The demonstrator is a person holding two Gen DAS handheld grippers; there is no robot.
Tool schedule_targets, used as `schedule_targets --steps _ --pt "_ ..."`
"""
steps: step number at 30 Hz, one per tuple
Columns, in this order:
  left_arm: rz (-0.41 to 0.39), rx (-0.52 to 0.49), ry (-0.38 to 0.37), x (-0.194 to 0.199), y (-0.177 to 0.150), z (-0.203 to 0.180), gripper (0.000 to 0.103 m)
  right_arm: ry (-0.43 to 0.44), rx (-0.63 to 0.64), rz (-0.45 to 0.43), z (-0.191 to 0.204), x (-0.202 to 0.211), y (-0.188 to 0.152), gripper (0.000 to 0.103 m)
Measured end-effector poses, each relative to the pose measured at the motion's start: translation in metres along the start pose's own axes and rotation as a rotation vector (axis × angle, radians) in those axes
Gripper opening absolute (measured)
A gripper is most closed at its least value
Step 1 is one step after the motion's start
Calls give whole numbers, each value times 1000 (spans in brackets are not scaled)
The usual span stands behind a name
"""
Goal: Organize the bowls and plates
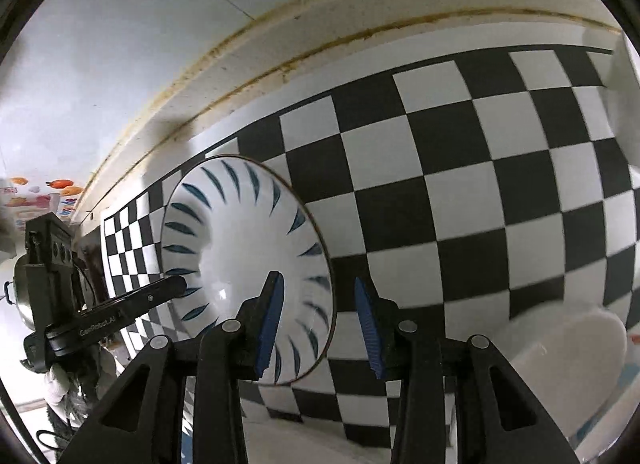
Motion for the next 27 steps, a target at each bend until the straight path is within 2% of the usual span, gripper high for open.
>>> schedule_targets --steps 1,2,3,7,16,27 --pt "-5 -10 5 -3 4 -2 29 5 0 2 0 -4 2 28" --pt "-9 -24 7 -4 6 -4 18 9 0 6 0 -6 3 24" --pt "-7 -28 15 -4 7 -5 15 10 0 9 0 -8 4 19" --pt "-25 -40 36 -6 11 -11 15 -16 31 1 -1 -13 6 9" --pt "-55 -54 84 -1 1 -17 14 -2 60 -4 4 -11 -2 7" --pt "-123 -100 100 38 -22 -35 14 39 104 -35 17 16 -24 7"
Point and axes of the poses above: each gripper's, at about its wrist camera, not at the fingertips, and x roughly against the way its jaws point, z to its left, y to its top, the point moved 6 cm from there along -x, roughly the way its jaws point, and after that the axes turned 2 degrees about y, right-handed, at the moved point
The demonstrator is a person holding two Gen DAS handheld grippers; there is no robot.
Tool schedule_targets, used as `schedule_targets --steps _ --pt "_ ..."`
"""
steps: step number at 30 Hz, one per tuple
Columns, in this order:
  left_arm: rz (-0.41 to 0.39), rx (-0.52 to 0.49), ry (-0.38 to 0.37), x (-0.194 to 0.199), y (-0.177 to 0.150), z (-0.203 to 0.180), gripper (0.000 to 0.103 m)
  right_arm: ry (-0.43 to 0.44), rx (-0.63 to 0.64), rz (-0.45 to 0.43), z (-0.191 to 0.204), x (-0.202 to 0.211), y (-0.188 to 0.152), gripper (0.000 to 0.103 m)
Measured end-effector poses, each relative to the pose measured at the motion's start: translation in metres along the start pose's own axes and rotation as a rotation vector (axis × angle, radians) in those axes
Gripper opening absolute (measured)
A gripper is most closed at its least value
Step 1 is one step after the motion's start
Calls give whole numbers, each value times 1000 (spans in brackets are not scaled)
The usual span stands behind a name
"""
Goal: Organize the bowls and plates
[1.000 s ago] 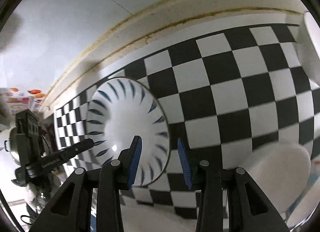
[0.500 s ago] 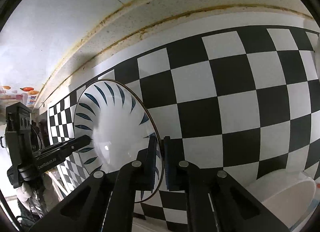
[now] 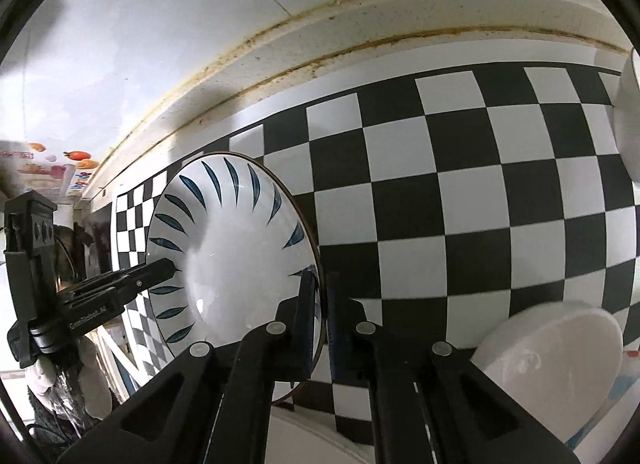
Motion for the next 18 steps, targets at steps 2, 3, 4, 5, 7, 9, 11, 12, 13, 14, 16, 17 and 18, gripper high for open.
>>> schedule_targets --steps 2,3,4,5,7,9,11,12,13,14,16,17,18 --pt "-16 -12 6 8 -3 -7 14 5 6 -7 3 7 -5 7" --pt "-23 -17 8 12 -6 -12 14 6 11 -10 5 10 -7 7" --pt "-27 -19 9 15 -7 -11 14 8 17 -15 7 14 -10 7" --pt "-31 -25 11 19 -11 -12 14 9 20 -18 11 17 -13 7" --pt "-38 -33 5 26 -18 -16 14 6 33 -27 15 27 -20 7" --pt "-45 -37 -5 34 -25 -21 14 10 42 -38 19 36 -28 7" --pt "-57 -44 -14 42 -31 -24 14 12 51 -45 23 44 -34 7" --pt "-63 -48 -15 48 -34 -22 14 13 58 -51 25 49 -39 7" --pt "-68 -51 -16 52 -36 -21 14 14 64 -56 26 54 -42 7" --pt "-77 -57 -16 59 -40 -24 14 17 69 -60 26 58 -45 7" --pt "-85 -67 -19 65 -46 -27 14 22 77 -69 27 66 -55 7" --pt "-90 -70 -21 70 -52 -28 14 25 80 -72 27 69 -59 7" --pt "-92 -72 -23 71 -55 -33 14 28 83 -76 27 73 -64 7"
Point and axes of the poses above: each gripper's, at about its wrist camera, not at the fingertips, and x roughly against the way its jaws point, z to its left, y to its top, the point moved 6 cm from there along -x, roughly the way its jaws point, and after that the axes turned 2 degrees about y, right-handed, at the moved point
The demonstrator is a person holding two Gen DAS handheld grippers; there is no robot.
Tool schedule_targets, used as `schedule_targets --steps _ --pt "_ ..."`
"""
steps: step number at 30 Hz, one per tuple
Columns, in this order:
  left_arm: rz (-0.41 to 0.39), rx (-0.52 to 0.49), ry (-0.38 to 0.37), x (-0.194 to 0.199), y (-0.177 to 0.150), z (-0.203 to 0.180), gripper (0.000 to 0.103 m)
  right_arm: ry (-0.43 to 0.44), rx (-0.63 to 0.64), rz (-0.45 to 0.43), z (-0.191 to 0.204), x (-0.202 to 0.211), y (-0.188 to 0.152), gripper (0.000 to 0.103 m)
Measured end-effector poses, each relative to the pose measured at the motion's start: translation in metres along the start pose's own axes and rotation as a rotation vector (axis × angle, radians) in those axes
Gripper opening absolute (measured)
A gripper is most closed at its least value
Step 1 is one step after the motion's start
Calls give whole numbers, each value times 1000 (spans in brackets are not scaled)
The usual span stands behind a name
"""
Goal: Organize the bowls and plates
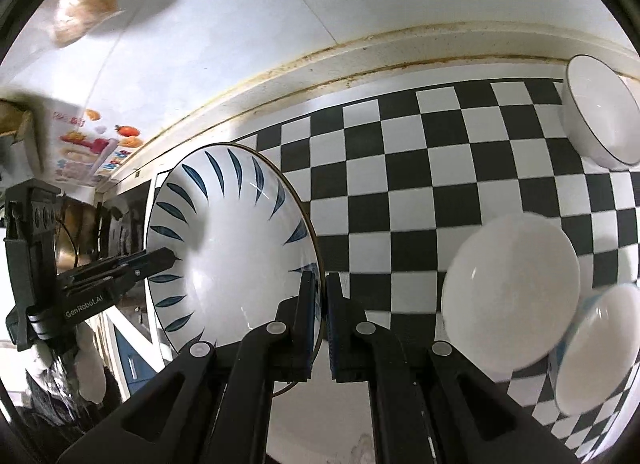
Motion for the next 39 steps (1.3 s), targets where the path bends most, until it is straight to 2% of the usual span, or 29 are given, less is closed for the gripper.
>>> schedule_targets --steps 9,22,29,39 --pt "21 -36 -8 12 -48 -7 14 22 -9 12 -9 13 -60 7" --pt "159 -73 18 -37 -128 -19 14 19 -80 114 -50 -16 -153 7" --pt "196 -86 52 -57 -144 -20 14 -1 -85 149 -61 -31 -178 7" --pt "205 -88 84 -68 -146 -23 15 -20 -83 174 -64 -40 -178 7"
Point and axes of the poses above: each gripper's, at about its wrist camera, not at the fingertips, and x roughly against the way its jaws point, z to its left, y to its top, the point moved 6 cm from there along -x, roughly the way its jaws point, and after that the axes turned 2 degrees about y, right-handed, at the moved point
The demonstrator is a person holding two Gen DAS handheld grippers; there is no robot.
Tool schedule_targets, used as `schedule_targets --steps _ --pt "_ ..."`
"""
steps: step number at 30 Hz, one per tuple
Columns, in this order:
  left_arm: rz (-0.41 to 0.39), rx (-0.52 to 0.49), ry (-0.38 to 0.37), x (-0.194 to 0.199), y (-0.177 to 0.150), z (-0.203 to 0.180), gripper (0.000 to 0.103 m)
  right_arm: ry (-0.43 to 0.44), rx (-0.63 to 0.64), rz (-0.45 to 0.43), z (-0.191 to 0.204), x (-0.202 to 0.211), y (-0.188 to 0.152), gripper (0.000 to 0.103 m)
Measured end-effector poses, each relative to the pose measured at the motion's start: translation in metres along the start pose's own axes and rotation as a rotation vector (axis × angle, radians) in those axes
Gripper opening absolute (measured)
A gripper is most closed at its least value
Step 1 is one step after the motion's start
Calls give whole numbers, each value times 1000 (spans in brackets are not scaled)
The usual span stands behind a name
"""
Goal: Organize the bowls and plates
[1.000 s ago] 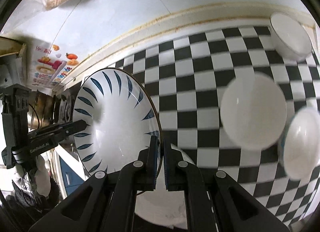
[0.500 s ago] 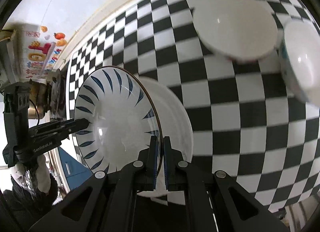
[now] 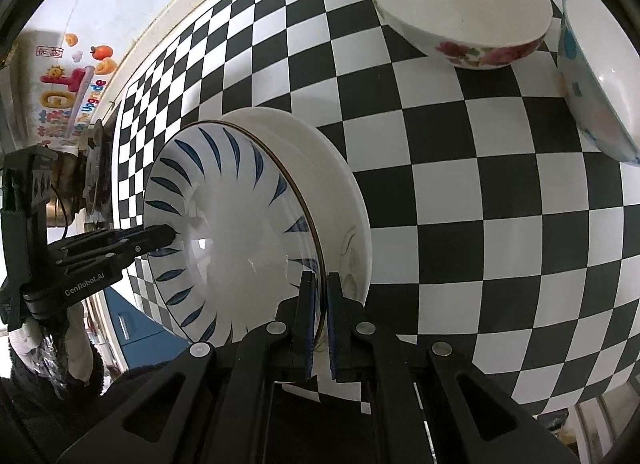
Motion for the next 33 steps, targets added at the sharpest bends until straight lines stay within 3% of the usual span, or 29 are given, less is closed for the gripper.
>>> schedule_targets --steps 20,33 --pt "28 4 30 -18 -11 -5 16 -71 29 20 7 -10 4 8" --pt "-5 53 64 -5 -15 -5 17 -130 12 -38 11 8 4 11"
Point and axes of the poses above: each gripper's, at about its wrist camera, not at the fingertips, and x roughly against the way its jaws point, z to its left, y to its top, the point moved 6 cm from there along -x, roughly the way its jaws point, and after that the axes turned 2 degrees about y, right-handed, at the moved point
